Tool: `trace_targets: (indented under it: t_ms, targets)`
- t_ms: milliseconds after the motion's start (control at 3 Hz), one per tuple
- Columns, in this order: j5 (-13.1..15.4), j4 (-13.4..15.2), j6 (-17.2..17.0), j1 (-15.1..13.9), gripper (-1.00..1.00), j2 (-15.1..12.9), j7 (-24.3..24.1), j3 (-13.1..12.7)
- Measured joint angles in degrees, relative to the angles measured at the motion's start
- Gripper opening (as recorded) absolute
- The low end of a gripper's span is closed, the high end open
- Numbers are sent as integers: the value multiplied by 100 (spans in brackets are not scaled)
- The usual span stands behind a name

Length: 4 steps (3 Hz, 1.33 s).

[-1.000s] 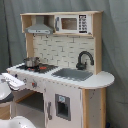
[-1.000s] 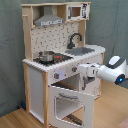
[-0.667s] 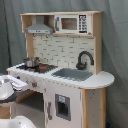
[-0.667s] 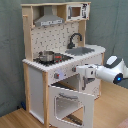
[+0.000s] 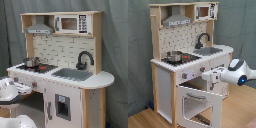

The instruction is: Play with the kitchen

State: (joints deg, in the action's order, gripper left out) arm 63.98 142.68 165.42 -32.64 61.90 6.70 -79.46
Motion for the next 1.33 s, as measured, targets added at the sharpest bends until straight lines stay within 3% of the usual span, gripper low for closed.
trace_targets:
  t_ms: [333,1000,1333]
  targets:
    - [0,-108,179,-381,100,9,379,-24]
    - [0,-616,229,-1186,100,185,-50,-448]
    - [40,-571,727,-1227,100,371,-191,-246]
